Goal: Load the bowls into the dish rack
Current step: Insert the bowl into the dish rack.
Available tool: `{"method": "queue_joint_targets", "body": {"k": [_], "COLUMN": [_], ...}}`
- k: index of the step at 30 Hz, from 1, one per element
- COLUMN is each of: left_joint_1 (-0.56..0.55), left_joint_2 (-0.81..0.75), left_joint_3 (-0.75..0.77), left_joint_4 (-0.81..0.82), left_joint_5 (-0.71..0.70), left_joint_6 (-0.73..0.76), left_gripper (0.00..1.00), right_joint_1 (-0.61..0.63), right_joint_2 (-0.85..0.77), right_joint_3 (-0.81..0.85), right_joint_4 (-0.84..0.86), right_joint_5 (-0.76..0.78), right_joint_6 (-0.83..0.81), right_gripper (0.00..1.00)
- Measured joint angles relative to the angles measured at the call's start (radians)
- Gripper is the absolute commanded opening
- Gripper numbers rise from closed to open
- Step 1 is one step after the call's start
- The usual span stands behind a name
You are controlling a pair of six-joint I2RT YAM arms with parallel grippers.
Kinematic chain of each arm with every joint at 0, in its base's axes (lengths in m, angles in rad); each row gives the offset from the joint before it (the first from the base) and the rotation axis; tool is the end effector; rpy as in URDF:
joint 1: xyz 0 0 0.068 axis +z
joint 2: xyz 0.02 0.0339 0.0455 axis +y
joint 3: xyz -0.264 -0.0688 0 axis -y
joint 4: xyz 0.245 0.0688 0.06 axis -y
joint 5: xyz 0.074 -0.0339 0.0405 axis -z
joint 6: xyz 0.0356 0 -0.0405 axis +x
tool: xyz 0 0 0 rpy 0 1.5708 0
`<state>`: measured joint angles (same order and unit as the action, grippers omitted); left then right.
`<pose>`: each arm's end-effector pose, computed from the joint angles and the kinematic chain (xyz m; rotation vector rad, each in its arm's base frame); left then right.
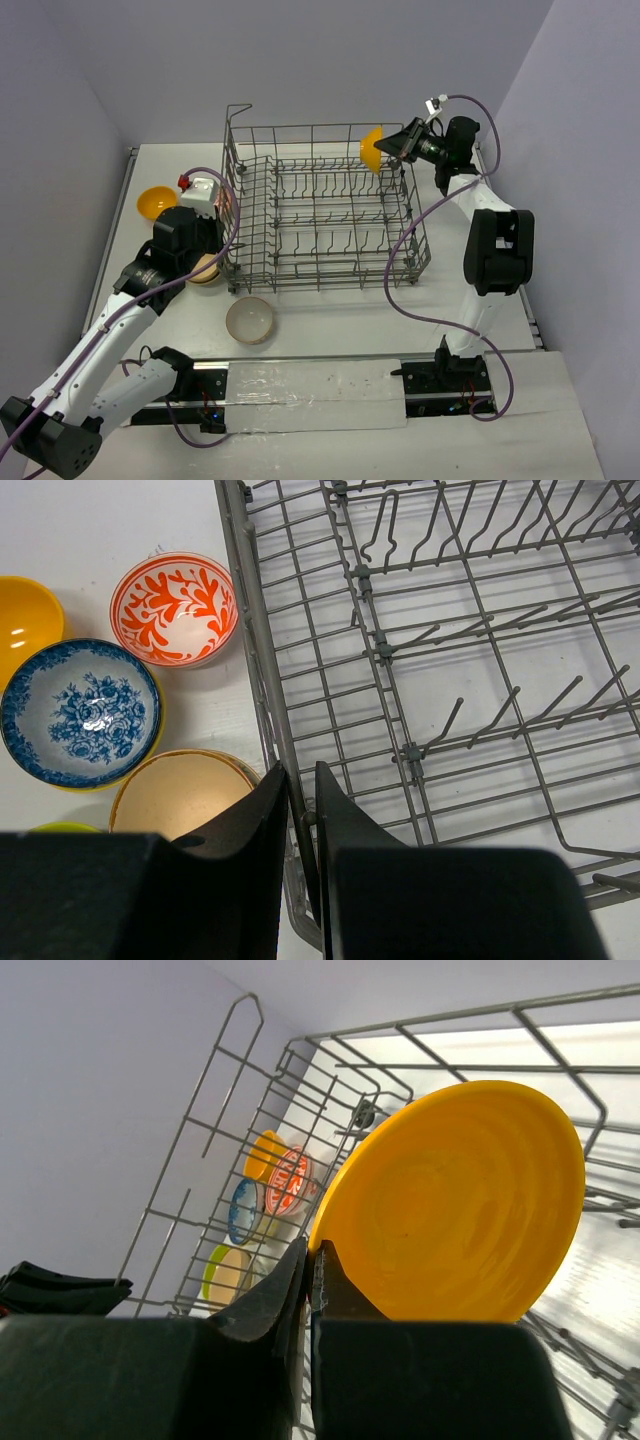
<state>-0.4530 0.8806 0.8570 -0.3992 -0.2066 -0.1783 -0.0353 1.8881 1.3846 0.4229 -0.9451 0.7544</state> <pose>0.1808 -0.0799 0.3266 0.1400 1.9848 -0.2029 0.4412 0.0133 0.2910 -0.0820 1.7893 1.3011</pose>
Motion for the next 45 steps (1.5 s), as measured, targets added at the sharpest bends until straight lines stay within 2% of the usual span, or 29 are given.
{"method": "queue_joint_targets", "body": {"k": [11, 19, 28, 31, 32, 39, 43, 45], "left_joint_1": [0.0, 0.0, 0.0, 0.0, 0.0, 0.0, 0.0, 0.0], "left_joint_2": [0.0, 0.0, 0.0, 0.0, 0.0, 0.0, 0.001, 0.001], "left_joint_3": [0.0, 0.0, 0.0, 0.0, 0.0, 0.0, 0.0, 0.0], "left_joint_4": [0.0, 0.002, 0.002, 0.002, 0.002, 0.004, 0.006, 0.006], "left_joint_5": [-0.001, -0.002, -0.002, -0.002, -0.002, -0.002, -0.002, -0.002], "left_joint_6": [0.0, 0.001, 0.001, 0.001, 0.001, 0.0, 0.0, 0.0], "left_gripper": [0.0, 0.0, 0.0, 0.0, 0.0, 0.0, 0.0, 0.0], "right_joint_1": [-0.029, -0.034, -0.053, -0.057, -0.057, -0.059, -0.063, -0.064], "right_joint_2": [0.045, 0.105, 0.106, 0.105, 0.104, 0.09, 0.091, 0.093], "right_joint_3": [0.0, 0.0, 0.014, 0.042, 0.051, 0.101, 0.111, 0.112], "right_joint_4": [0.049, 0.164, 0.115, 0.044, 0.016, -0.182, -0.291, -0.344], "right_joint_5": [-0.027, -0.041, -0.06, -0.063, -0.062, -0.014, 0.061, 0.098], "right_joint_6": [0.023, 0.058, 0.008, -0.037, -0.055, -0.172, -0.235, -0.256], "right_gripper": [0.0, 0.0, 0.01, 0.06, 0.15, 0.26, 0.4, 0.43]}}
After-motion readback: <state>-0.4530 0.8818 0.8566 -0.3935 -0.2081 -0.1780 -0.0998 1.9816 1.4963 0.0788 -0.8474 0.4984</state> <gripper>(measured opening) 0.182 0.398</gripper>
